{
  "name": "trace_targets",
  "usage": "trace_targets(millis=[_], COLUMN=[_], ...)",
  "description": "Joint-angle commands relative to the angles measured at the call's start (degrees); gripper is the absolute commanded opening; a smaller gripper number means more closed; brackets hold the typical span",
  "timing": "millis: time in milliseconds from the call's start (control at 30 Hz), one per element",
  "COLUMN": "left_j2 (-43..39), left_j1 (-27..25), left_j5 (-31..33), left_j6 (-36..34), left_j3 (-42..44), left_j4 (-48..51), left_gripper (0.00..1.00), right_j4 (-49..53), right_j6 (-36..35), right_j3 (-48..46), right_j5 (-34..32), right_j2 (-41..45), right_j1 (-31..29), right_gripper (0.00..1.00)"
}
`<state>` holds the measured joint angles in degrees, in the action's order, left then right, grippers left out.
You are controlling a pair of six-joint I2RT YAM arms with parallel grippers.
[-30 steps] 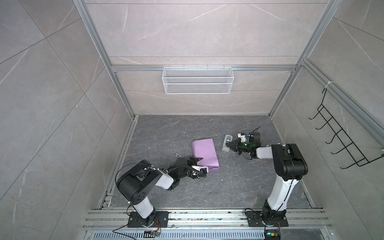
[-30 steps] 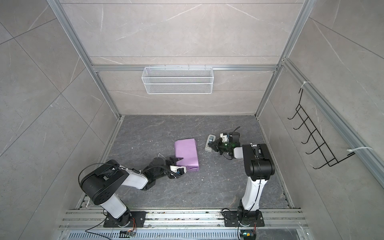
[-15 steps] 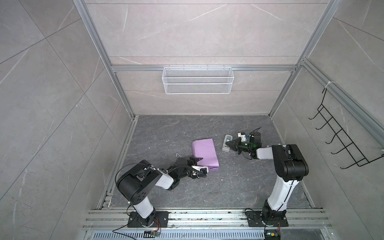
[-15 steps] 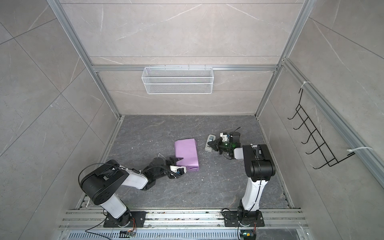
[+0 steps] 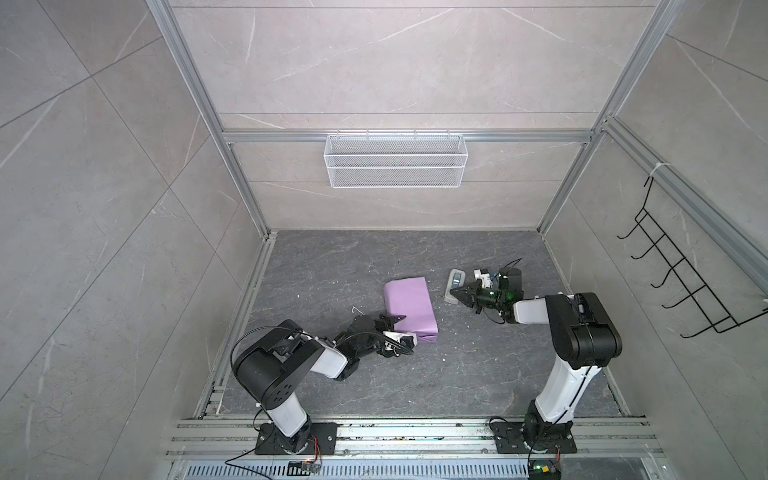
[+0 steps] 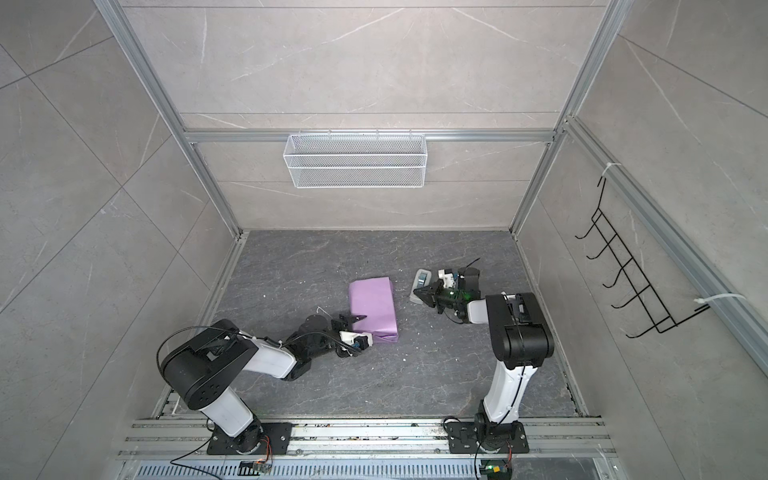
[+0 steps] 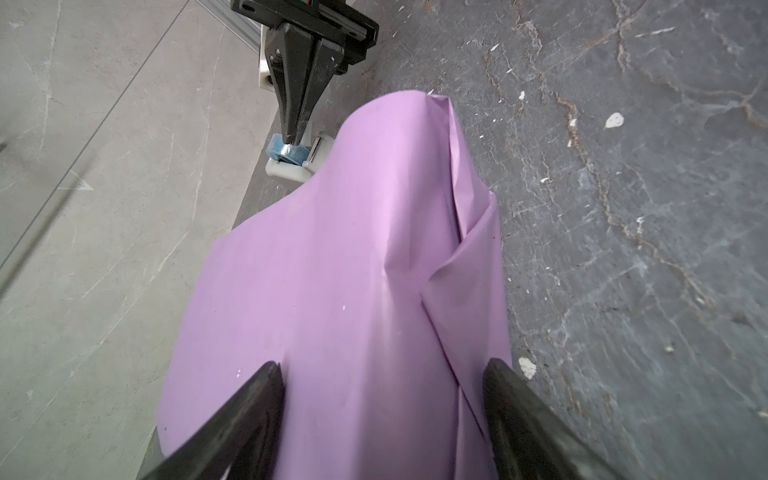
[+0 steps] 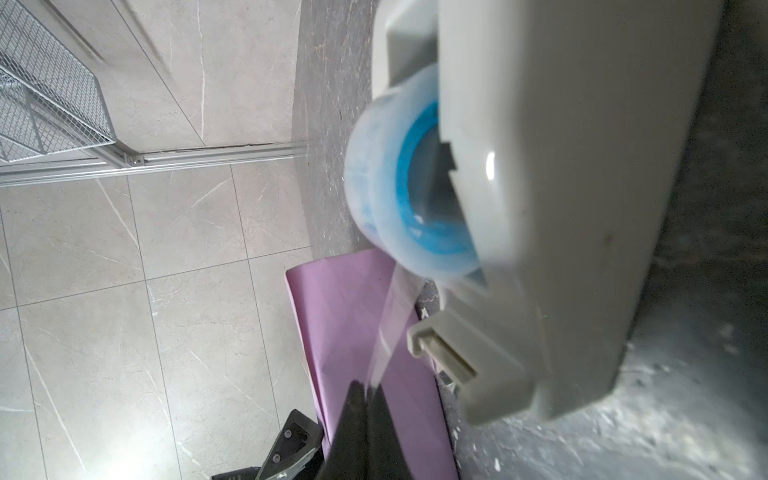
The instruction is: Wrap the gift box in paper
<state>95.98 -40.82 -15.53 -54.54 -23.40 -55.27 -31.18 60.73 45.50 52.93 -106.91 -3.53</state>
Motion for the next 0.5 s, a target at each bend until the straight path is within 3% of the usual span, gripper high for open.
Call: trace_targets(millis=[0,467], left_j2=[1.2,1.18], left_j1=[0.54,0.56], left_j5=[0.18,0.22], left_j6=[2.21,2.29], left_j3=[-0.23,-0.33], left_j4=[4.09,4.06], left_gripper=[0.77,0.77], right_j4=[-1.23,-1.95], right_j6=[0.36,-0.6], right_j3=[-1.93,-4.71], right_j5=[2.52,0.69], right_j2=[2.26,0.45], right_j1=[-1.27,-2.16], right_gripper=[0.0,0.0])
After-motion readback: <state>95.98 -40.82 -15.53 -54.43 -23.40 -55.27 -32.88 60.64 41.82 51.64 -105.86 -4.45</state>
